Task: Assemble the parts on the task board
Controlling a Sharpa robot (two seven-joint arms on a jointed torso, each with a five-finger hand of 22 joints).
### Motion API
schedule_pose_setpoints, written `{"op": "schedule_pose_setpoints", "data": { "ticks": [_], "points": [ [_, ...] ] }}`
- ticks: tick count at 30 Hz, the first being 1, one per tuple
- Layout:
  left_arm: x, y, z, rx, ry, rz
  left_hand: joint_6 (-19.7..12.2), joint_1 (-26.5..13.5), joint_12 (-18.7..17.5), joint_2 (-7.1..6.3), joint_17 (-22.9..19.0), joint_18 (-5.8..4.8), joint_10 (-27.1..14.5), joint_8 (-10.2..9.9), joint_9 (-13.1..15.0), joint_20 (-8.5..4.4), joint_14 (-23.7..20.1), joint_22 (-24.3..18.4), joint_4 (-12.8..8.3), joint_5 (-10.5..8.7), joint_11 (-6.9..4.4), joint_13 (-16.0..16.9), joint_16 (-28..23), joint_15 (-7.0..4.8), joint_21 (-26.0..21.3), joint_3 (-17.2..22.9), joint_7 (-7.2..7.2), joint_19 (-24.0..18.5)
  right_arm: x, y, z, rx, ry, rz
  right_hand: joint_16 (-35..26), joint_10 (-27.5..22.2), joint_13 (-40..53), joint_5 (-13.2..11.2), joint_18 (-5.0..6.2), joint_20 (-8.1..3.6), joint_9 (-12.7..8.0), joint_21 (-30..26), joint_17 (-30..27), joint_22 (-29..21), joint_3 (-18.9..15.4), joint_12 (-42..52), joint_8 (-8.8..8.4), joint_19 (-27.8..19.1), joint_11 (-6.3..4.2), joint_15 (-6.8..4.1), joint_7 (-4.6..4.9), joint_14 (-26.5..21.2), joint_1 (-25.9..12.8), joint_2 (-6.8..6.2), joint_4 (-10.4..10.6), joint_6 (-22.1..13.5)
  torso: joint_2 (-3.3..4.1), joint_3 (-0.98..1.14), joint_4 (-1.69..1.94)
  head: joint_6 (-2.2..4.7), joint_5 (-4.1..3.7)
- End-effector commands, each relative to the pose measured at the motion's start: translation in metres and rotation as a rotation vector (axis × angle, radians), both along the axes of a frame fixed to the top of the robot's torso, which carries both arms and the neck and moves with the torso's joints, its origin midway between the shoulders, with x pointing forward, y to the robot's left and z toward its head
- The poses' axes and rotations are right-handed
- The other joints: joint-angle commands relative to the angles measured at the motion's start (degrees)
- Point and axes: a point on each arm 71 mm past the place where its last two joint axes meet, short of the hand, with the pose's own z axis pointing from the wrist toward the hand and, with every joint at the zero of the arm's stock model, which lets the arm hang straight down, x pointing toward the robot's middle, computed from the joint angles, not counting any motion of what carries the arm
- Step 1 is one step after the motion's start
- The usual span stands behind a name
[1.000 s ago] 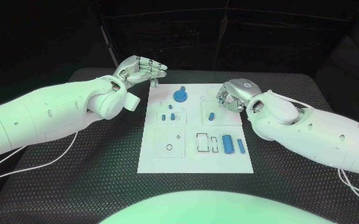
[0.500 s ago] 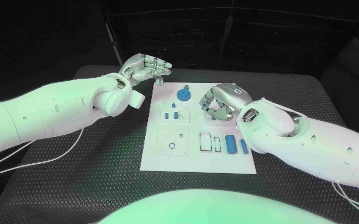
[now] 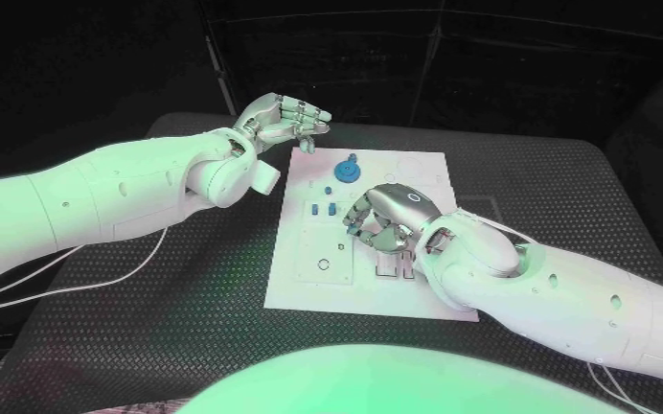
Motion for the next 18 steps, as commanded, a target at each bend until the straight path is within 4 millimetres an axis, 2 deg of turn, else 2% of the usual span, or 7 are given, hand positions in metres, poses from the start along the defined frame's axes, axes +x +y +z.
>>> {"op": "schedule_pose_setpoints", "data": {
  "ticks": [1, 13, 18],
  "points": [
    [0.0, -0.003, 0.002, -0.024, -0.008, -0.009, 0.3, -0.5, 0.4, 0.21, -0.1, 0.75, -0.5, -0.1, -0.1, -0.08, 0.0, -0.1, 0.3, -0.09, 0.16, 0.0, -0.3, 0.17, -0.4, -0.3, 0.21, -0.4, -0.003, 0.006, -0.004, -0.017, 0.023, 0.045, 0.1, 0.4, 0.0, 0.4, -0.71, 0.05, 0.0, 0.1, -0.1, -0.1, 0.1, -0.3, 0.37, 0.2, 0.23, -0.32, 0.12, 2.1, -0.1, 0.45, -0.3, 0.4, 0.03, 0.05, -0.04, -0.25, 0.54],
    [0.0, -0.004, 0.002, -0.03, -0.002, -0.009, 0.3, -0.7, 0.4, 0.26, -0.2, 0.75, -0.6, -0.2, -0.1, -0.05, 0.1, -0.2, 0.4, -0.1, 0.17, 0.0, -0.4, 0.2, -0.5, -0.4, 0.22, -0.4, -0.004, 0.015, -0.015, -0.045, 0.037, 0.06, 0.1, 0.3, 0.0, 0.5, -0.69, 0.05, 0.0, 0.0, -0.2, -0.2, 0.1, -0.4, 0.35, 0.1, 0.25, -0.3, 0.15, 2.0, -0.1, 0.5, -0.3, 0.4, 0.13, 0.06, 0.06, -0.97, 1.48],
    [0.0, -0.004, 0.002, -0.03, -0.001, -0.01, 0.3, -0.7, 0.4, 0.26, -0.2, 0.75, -0.6, -0.2, -0.1, -0.05, 0.1, -0.2, 0.4, -0.1, 0.17, 0.0, -0.4, 0.2, -0.5, -0.4, 0.22, -0.4, -0.004, 0.016, -0.018, -0.06, 0.04, 0.061, 0.1, 0.3, 0.0, 0.5, -0.69, 0.05, 0.0, 0.0, -0.2, -0.2, 0.1, -0.4, 0.35, 0.1, 0.25, -0.3, 0.15, 2.0, -0.1, 0.5, -0.3, 0.4, 0.02, 0.02, -0.06, -1.3, 1.73]
  ]
}}
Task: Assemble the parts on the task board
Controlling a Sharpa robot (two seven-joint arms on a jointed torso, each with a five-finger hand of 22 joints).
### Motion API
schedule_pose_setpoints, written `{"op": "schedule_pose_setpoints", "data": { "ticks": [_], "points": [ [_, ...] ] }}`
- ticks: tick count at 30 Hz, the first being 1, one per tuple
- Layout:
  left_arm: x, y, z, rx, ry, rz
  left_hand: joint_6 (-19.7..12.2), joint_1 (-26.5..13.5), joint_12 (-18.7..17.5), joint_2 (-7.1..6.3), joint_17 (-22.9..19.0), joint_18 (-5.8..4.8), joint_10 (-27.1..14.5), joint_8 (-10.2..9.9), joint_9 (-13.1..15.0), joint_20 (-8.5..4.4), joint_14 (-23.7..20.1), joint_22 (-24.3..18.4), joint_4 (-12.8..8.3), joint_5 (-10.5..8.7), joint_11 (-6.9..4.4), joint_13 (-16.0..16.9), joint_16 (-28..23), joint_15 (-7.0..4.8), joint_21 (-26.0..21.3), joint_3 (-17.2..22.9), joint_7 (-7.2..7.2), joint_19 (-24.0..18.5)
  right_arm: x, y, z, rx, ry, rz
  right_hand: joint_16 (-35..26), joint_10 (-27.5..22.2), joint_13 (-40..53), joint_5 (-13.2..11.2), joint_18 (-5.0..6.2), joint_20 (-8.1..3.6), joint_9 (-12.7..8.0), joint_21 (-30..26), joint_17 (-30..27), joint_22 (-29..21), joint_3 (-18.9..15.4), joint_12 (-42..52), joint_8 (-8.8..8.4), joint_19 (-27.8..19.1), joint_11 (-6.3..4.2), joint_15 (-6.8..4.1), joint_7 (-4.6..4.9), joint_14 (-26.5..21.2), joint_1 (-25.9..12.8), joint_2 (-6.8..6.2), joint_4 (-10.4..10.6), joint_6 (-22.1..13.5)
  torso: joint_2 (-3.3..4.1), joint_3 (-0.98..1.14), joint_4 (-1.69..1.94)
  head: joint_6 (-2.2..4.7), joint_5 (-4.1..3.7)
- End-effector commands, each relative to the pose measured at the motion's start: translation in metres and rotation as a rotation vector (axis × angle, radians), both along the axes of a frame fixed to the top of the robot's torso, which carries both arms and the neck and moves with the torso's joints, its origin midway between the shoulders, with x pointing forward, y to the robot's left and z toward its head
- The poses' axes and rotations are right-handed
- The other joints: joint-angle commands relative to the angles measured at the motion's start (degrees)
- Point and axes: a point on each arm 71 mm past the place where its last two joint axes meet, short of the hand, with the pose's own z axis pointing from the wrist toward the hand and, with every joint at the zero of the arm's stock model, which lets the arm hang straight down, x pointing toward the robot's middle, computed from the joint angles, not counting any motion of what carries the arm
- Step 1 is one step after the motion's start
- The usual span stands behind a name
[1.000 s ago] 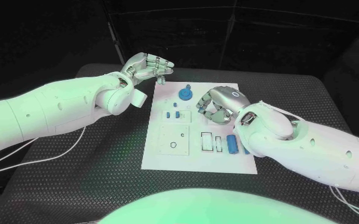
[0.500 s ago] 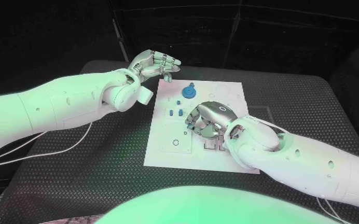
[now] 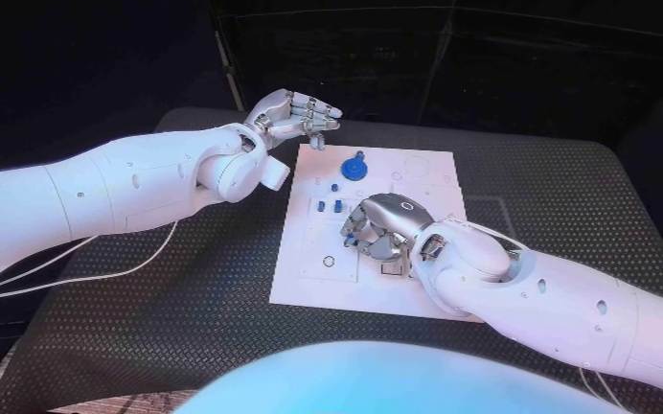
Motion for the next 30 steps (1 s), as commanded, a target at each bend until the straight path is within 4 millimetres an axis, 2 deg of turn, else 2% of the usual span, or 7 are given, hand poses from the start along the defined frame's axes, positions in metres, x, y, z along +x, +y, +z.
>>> {"op": "schedule_pose_setpoints", "data": {
  "ticks": [1, 15, 25, 30],
  "points": [
    [0.0, -0.0016, 0.0022, -0.018, -0.007, -0.009, 0.2, -0.5, 0.2, 0.1, -0.1, 0.76, -0.4, -0.2, -0.1, -0.04, 0.1, -0.1, 0.3, -0.1, -0.03, 0.0, -0.2, 0.2, -0.2, -0.2, 0.23, -0.4, -0.0008, 0.0014, -0.0014, -0.024, -0.003, 0.018, 0.1, 0.3, 0.0, 0.3, -0.69, 0.05, 0.1, 0.0, -0.1, 0.0, 0.1, -0.2, 0.36, 0.1, 0.25, -0.31, 0.16, 2.0, -0.1, 0.5, -0.3, 0.4, -0.06, -0.04, -0.03, -0.19, 0.17],
    [0.0003, -0.0031, 0.0015, -0.017, 0.002, -0.014, 0.0, -0.9, 0.2, 0.17, -0.1, 0.76, -0.6, -0.3, -0.1, 0.03, 0.1, -0.2, 0.5, -0.09, 0.04, -0.1, -0.4, 0.26, -0.5, -0.4, 0.29, -0.4, -0.0009, 0.0027, -0.0046, -0.05, 0.008, 0.021, 0.1, 0.3, -0.1, 0.6, -0.66, 0.05, 0.1, -0.1, -0.1, -0.3, 0.0, -0.3, 0.28, 0.0, 0.32, -0.26, 0.26, 2.0, -0.2, 0.54, -0.5, 0.2, -0.07, -0.01, 0.07, -0.45, 0.46],
    [0.0, -0.0045, 0.0013, -0.018, 0.006, -0.019, 0.0, -1.0, 0.2, 0.2, -0.2, 0.76, -0.7, -0.3, -0.1, 0.04, 0.1, -0.3, 0.6, -0.08, 0.04, -0.1, -0.5, 0.28, -0.5, -0.4, 0.29, -0.3, 0.0012, 0.0023, -0.0053, -0.056, -0.003, 0.0, 0.1, 0.2, -0.1, 0.6, -0.67, 0.06, 0.1, -0.1, -0.1, -0.3, 0.0, -0.4, 0.26, 0.0, 0.34, -0.25, 0.28, 2.0, -0.2, 0.58, -0.5, 0.2, -0.06, -0.02, -0.08, -0.54, 0.71],
    [-0.0001, -0.0047, 0.0013, -0.018, 0.006, -0.02, 0.0, -1.0, 0.2, 0.2, -0.2, 0.76, -0.7, -0.3, -0.1, 0.04, 0.1, -0.3, 0.6, -0.08, 0.04, -0.1, -0.5, 0.28, -0.5, -0.4, 0.29, -0.3, 0.0021, 0.0024, -0.006, -0.064, -0.005, -0.006, 0.1, 0.2, -0.1, 0.6, -0.67, 0.06, 0.1, -0.1, -0.1, -0.3, 0.0, -0.4, 0.26, 0.0, 0.34, -0.25, 0.28, 2.0, -0.2, 0.58, -0.5, 0.2, -0.09, -0.01, -0.04, -0.56, 0.66]
  ]
}}
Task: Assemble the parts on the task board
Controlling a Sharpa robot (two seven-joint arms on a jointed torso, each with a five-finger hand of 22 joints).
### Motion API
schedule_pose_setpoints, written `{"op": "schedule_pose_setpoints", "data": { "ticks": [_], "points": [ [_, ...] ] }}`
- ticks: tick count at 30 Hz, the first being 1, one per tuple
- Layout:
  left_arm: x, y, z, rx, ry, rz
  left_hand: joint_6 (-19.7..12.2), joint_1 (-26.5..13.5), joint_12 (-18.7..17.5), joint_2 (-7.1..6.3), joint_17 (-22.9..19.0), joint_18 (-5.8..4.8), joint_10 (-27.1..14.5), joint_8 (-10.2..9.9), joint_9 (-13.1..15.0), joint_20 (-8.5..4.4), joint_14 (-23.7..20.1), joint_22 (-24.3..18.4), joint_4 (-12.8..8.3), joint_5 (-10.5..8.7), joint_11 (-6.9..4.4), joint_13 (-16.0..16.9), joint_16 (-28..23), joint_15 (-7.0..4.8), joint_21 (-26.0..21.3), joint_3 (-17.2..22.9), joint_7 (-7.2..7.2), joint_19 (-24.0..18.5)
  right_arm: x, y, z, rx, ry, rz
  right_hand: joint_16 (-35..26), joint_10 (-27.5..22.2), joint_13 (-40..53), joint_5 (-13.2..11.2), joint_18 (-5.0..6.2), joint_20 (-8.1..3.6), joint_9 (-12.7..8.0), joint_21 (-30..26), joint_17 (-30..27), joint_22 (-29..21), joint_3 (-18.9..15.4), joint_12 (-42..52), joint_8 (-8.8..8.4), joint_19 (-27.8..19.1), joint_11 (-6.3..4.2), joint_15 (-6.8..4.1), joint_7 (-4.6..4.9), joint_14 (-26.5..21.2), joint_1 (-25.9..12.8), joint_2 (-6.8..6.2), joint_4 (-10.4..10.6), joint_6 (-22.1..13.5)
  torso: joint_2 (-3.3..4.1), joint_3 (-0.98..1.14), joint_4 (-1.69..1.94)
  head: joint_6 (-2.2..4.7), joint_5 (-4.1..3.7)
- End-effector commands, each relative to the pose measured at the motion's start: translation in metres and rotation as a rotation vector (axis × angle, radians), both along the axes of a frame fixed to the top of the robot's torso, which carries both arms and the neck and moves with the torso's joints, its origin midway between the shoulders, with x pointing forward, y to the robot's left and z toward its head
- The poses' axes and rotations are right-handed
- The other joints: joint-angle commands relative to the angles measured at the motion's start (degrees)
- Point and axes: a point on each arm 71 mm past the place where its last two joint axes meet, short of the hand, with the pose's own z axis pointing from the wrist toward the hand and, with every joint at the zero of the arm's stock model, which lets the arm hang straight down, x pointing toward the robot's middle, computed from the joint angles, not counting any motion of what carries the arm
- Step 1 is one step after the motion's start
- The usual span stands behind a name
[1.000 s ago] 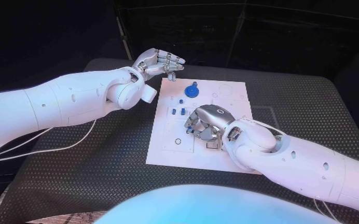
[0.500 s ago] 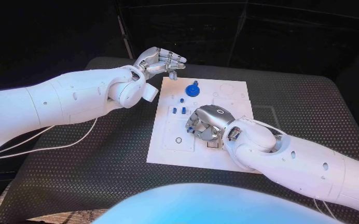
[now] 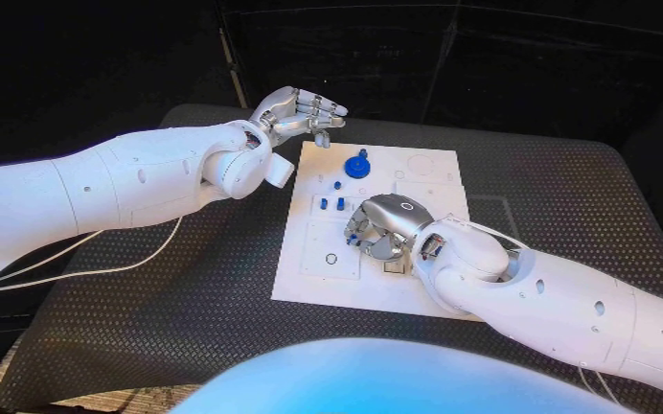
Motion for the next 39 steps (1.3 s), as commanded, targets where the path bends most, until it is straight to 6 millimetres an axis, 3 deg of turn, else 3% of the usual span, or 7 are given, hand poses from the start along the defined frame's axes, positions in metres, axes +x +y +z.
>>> {"op": "schedule_pose_setpoints", "data": {
  "ticks": [1, 33, 39],
  "points": [
    [0.0, -0.002, 0.0015, -0.012, 0.0, -0.011, 0.0, -0.7, 0.2, -0.02, -0.1, 0.76, -0.3, -0.3, -0.1, 0.04, 0.1, -0.1, 0.3, -0.08, 0.06, -0.1, -0.2, 0.28, -0.2, -0.1, 0.29, -0.3, 0.001, 0.0001, -0.0003, -0.017, -0.009, -0.009, 0.1, 0.3, -0.1, 0.4, -0.68, 0.06, 0.1, -0.1, 0.0, -0.1, 0.0, -0.4, 0.19, 0.0, 0.34, -0.25, 0.17, 2.0, -0.2, 0.59, -0.5, 0.1, -0.02, -0.01, -0.03, -0.01, -0.07],
    [0.0014, -0.0029, 0.0005, -0.009, 0.008, -0.013, -0.1, -0.7, 0.2, 0.0, -0.1, 0.77, -0.3, -0.3, 0.0, 0.04, 0.2, -0.1, 0.2, -0.07, 0.05, -0.1, -0.3, 0.27, -0.3, -0.1, 0.28, -0.3, -0.0038, 0.0074, -0.0072, -0.081, 0.03, 0.03, 0.0, 0.4, 0.0, 0.3, -0.63, 0.09, 0.1, -0.3, -0.4, -0.4, -0.3, -0.5, 0.22, -0.2, 0.35, -0.22, 0.16, 1.9, -0.5, 0.58, -0.6, 0.2, -0.01, -0.02, -0.05, 0.01, -0.16],
    [0.0015, -0.0035, 0.0004, -0.009, 0.01, -0.015, -0.1, -0.7, 0.2, 0.0, -0.1, 0.77, -0.3, -0.3, 0.0, 0.04, 0.2, -0.1, 0.2, -0.07, 0.05, -0.1, -0.3, 0.27, -0.3, -0.1, 0.28, -0.3, -0.0043, 0.0088, -0.0084, -0.089, 0.034, 0.029, 0.0, -0.7, -0.2, 0.5, -0.53, 0.26, -0.1, -0.8, -0.4, -1.2, -1.0, -1.4, -0.39, -0.6, 0.77, 0.09, 0.56, 1.9, -1.4, 0.24, -0.5, -0.9, -0.01, -0.01, 0.02, 0.03, -0.24]
  ]
}}
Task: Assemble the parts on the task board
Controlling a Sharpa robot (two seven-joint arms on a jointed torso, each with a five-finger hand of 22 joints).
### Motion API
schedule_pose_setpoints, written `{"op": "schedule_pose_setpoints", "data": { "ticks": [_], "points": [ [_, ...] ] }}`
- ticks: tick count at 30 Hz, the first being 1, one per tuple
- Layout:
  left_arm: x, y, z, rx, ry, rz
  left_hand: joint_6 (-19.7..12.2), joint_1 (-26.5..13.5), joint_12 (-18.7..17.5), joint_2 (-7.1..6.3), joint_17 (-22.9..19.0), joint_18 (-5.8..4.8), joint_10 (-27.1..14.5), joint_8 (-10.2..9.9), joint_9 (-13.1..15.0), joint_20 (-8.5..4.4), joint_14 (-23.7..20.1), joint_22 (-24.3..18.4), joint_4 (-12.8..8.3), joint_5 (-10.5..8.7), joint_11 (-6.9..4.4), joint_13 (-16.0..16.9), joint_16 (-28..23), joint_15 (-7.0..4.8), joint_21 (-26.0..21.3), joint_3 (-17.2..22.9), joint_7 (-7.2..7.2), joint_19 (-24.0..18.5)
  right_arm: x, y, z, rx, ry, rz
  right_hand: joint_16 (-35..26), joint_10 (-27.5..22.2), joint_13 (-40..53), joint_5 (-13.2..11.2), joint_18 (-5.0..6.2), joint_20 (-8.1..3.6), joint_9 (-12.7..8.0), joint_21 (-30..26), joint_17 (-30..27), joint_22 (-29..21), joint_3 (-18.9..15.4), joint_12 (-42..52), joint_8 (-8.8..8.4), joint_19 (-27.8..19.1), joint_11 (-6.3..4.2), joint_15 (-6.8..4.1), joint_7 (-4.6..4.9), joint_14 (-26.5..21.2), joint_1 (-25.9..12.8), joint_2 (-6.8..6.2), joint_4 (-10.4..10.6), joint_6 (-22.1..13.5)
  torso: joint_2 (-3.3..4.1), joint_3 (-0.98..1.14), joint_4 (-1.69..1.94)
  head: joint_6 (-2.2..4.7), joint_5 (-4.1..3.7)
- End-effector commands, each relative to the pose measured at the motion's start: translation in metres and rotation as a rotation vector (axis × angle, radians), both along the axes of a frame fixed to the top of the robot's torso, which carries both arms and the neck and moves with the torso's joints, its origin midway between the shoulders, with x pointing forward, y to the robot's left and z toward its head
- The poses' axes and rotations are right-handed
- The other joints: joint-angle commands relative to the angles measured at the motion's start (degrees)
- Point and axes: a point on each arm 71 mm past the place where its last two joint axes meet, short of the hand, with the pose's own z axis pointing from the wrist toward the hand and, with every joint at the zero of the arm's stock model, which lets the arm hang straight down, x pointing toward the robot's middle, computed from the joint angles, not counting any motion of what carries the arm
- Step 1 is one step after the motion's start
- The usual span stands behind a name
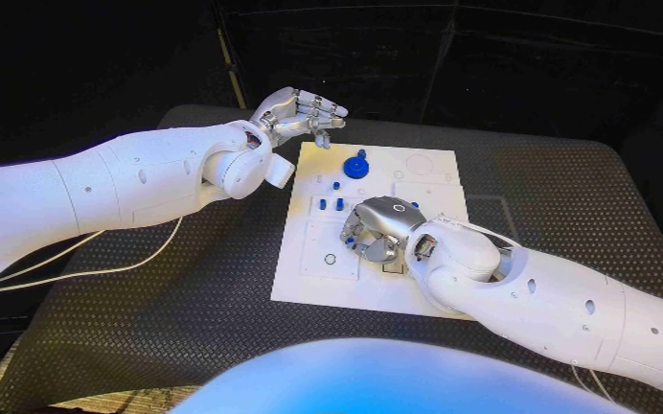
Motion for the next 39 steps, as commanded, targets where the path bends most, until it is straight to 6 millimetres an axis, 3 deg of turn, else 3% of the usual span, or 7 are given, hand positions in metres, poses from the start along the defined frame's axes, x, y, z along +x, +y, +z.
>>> {"op": "schedule_pose_setpoints", "data": {
  "ticks": [1, 7, 10, 15, 26, 34, 39],
  "points": [
    [0.0, -0.001, 0.001, -0.009, 0.003, -0.01, -0.1, -0.7, 0.2, 0.02, -0.1, 0.77, -0.3, -0.3, -0.1, 0.04, 0.2, -0.1, 0.2, -0.07, 0.05, -0.1, -0.3, 0.27, -0.3, -0.1, 0.28, -0.3, -0.002, 0.0, -0.006, -0.04, 0.021, 0.006, 0.1, -1.3, -0.2, 0.4, -0.52, 0.16, -0.3, -0.6, 0.1, -0.5, -0.5, -1.0, -0.6, -0.6, 0.45, 0.27, 0.41, 1.8, -0.8, -0.21, 0.0, -1.0, 0.03, 0.0, 0.08, 0.02, -0.06],
    [0.0, -0.002, 0.001, -0.009, 0.005, -0.011, -0.1, -0.7, 0.2, 0.06, -0.1, 0.78, -0.4, -0.4, -0.1, 0.05, 0.2, -0.1, 0.2, -0.06, 0.05, -0.1, -0.3, 0.26, -0.3, -0.1, 0.28, -0.3, -0.001, 0.0, -0.005, -0.019, 0.006, -0.007, -0.6, -5.8, -0.3, 0.3, 0.11, 1.26, -0.6, -2.9, -1.3, -4.6, -1.1, -3.3, -2.46, -3.0, 2.13, 1.66, 2.09, 1.3, -1.7, -1.09, 0.1, -4.4, 0.02, 0.01, 0.01, 0.12, -0.07],
    [0.0, -0.002, 0.001, -0.009, 0.007, -0.014, -0.1, -0.7, 0.2, 0.06, -0.1, 0.78, -0.4, -0.4, -0.1, 0.05, 0.2, -0.1, 0.2, -0.06, 0.06, -0.1, -0.3, 0.27, -0.3, -0.1, 0.29, -0.3, -0.001, 0.0, -0.004, -0.01, 0.0, -0.008, -4.8, -9.8, -0.2, 0.3, 1.65, 2.16, -0.5, -8.1, -8.0, -13.4, -1.7, -4.1, -2.7, -8.7, 3.14, 2.53, 2.82, -1.3, -1.6, -1.27, -0.3, -5.5, 0.01, 0.0, 0.0, 0.18, -0.08],
    [0.0, -0.002, 0.001, -0.009, 0.011, -0.017, -0.1, -0.7, 0.2, 0.06, -0.1, 0.78, -0.4, -0.4, -0.1, 0.05, 0.2, -0.1, 0.2, -0.06, 0.06, -0.1, -0.3, 0.27, -0.3, -0.1, 0.29, -0.3, -0.001, 0.0, -0.003, 0.003, -0.007, -0.009, -5.7, -11.2, -0.2, 0.3, 2.07, 2.52, -0.5, -9.8, -9.4, -15.6, -2.2, -3.7, -2.69, -10.2, 3.4, 2.75, 2.97, -2.0, -1.4, -1.16, -0.6, -6.1, 0.03, 0.04, -0.01, 0.22, -0.09],
    [0.0, -0.003, 0.0, -0.009, 0.02, -0.024, -0.2, -0.7, 0.2, 0.06, -0.1, 0.78, -0.5, -0.4, -0.1, 0.06, 0.3, -0.2, 0.3, -0.07, 0.08, -0.1, -0.3, 0.28, -0.4, -0.1, 0.32, -0.3, -0.002, -0.001, 0.004, 0.079, -0.038, -0.021, -4.8, -11.2, 0.1, 0.8, 1.98, 2.5, -0.5, -9.4, -8.2, -14.9, -2.5, -2.4, -2.63, -9.4, 3.19, 2.6, 2.68, -1.6, -1.1, -0.84, -0.9, -6.7, 0.05, 0.07, 0.0, 0.36, -0.12],
    [0.0, -0.002, 0.0, -0.008, 0.022, -0.024, -0.2, -0.7, 0.2, 0.1, -0.1, 0.78, -0.5, -0.4, -0.1, 0.06, 0.3, -0.2, 0.2, -0.06, 0.08, -0.1, -0.3, 0.27, -0.4, -0.1, 0.32, -0.2, -0.005, -0.012, 0.011, 0.134, -0.062, -0.034, -7.3, -15.6, 0.2, 0.7, 2.16, 2.82, -0.6, -11.0, -13.1, -16.5, -4.4, -0.3, -2.97, -10.9, 3.52, 2.98, 2.78, -3.8, -1.2, -1.55, -1.1, -11.8, -0.13, 0.04, -0.04, 0.6, -0.43],
    [0.001, -0.001, -0.001, -0.006, 0.023, -0.023, -0.2, -0.7, 0.2, 0.1, -0.1, 0.78, -0.5, -0.4, -0.1, 0.06, 0.3, -0.2, 0.2, -0.06, 0.08, -0.1, -0.3, 0.27, -0.4, -0.1, 0.32, -0.2, -0.008, -0.025, 0.017, 0.174, -0.063, -0.055, -7.3, -16.2, 0.3, 0.8, 2.13, 2.86, -0.6, -11.1, -13.5, -16.6, -4.9, 0.6, -2.99, -11.0, 3.52, 2.97, 2.72, -4.1, -1.2, -1.53, -1.1, -12.6, -0.18, 0.02, -0.08, 1.19, -0.82]
  ]
}}
